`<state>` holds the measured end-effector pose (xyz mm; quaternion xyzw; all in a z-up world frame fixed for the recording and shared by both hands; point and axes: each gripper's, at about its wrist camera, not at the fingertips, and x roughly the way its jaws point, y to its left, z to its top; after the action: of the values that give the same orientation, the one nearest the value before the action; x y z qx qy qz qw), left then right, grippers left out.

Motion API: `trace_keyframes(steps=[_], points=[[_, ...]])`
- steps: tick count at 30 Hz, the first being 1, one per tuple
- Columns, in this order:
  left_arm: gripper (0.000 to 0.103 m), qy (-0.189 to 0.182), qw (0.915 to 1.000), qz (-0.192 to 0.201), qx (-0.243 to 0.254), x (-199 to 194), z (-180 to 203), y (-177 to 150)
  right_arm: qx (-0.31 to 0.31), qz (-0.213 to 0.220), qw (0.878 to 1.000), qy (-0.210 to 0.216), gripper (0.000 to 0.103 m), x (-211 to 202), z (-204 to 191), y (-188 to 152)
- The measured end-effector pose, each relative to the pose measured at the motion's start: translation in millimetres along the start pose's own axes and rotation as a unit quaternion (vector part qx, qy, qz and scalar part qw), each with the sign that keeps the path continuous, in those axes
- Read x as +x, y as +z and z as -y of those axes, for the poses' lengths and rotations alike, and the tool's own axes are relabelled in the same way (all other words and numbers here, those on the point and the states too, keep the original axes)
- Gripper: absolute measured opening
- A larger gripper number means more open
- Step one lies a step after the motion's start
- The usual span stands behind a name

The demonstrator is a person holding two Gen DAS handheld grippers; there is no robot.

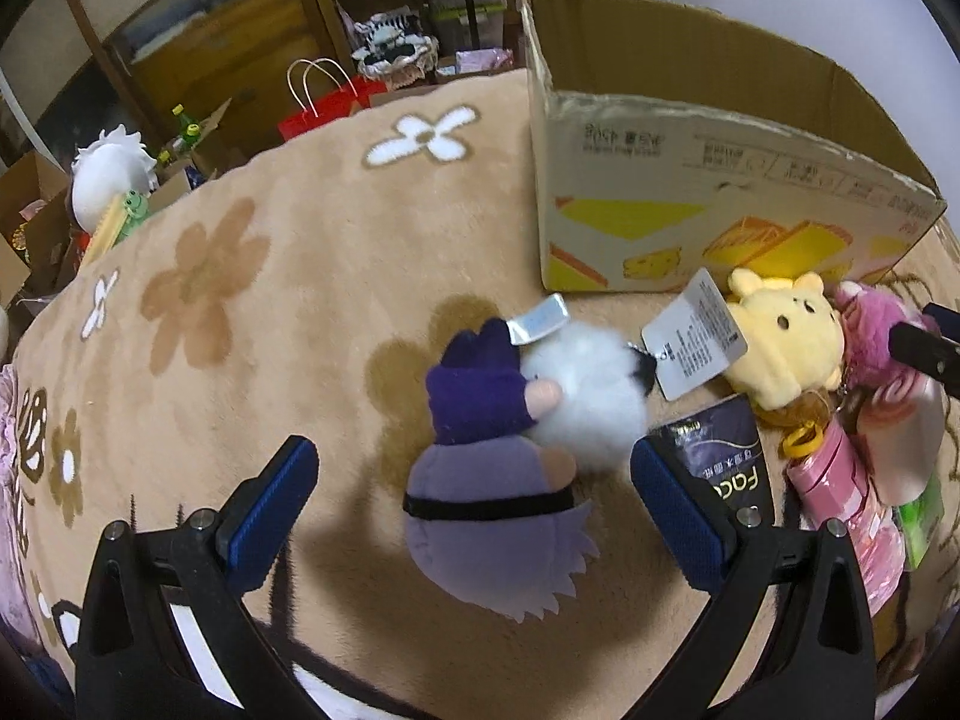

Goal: Organize soft objects
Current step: 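Lower the left tool onto the purple-white plush doll while the right tool grasps the pink plush, then lift the purple doll with the left tool while the right tool lifts the pink plush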

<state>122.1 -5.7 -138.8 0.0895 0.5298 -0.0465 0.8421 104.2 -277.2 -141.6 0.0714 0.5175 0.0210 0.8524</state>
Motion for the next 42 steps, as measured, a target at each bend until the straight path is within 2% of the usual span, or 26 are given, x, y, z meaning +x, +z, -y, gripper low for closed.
trace_keyframes(steps=[4, 6, 7, 9, 11, 15, 19, 24, 29, 42], points=[[0.103, -0.009, 0.9998, -0.017, -0.004, 7.2, -1.0, -1.1, 0.015, -0.008, 1.000, 0.012, 0.103, 5.8, 4.2, -0.4], [0.094, -0.014, 0.9994, -0.030, -0.012, 11.8, -2.4, -1.7, 0.016, -0.010, 1.000, 0.013, 0.103, 8.6, 4.2, -1.3], [0.086, -0.017, 0.9990, -0.038, -0.013, 14.6, -2.8, -2.1, 0.015, -0.013, 1.000, 0.014, 0.103, 10.5, 3.5, -1.6], [0.079, -0.026, 0.9978, -0.057, -0.019, 21.1, -5.2, -4.3, 0.016, -0.016, 1.000, 0.018, 0.103, 11.4, 3.2, -3.3], [0.069, -0.040, 0.9962, -0.074, -0.026, 26.6, -6.4, -6.3, 0.021, -0.021, 0.999, 0.021, 0.103, 11.6, 4.1, -2.8], [0.066, -0.034, 0.9964, -0.076, -0.017, 28.8, -2.8, -8.2, 0.027, -0.029, 0.999, 0.024, 0.100, 11.4, 7.3, -0.3], [0.058, -0.029, 0.9963, -0.078, -0.023, 28.9, -1.5, -9.5, 0.023, -0.028, 0.999, 0.023, 0.096, 7.9, 8.2, 1.1], [0.056, -0.045, 0.9952, -0.075, -0.043, 26.8, -12.7, -6.2, 0.046, -0.023, 0.998, 0.032, 0.088, 0.3, 14.5, 3.3], [0.055, -0.050, 0.9962, -0.060, -0.039, 19.0, -11.5, -6.3, 0.061, -0.020, 0.997, 0.042, 0.075, -7.2, 19.5, 4.2], [0.055, -0.031, 0.9991, -0.017, -0.023, -0.2, -2.2, -4.6, 0.069, -0.020, 0.996, 0.055, 0.070, -13.1, 22.1, 0.8]])
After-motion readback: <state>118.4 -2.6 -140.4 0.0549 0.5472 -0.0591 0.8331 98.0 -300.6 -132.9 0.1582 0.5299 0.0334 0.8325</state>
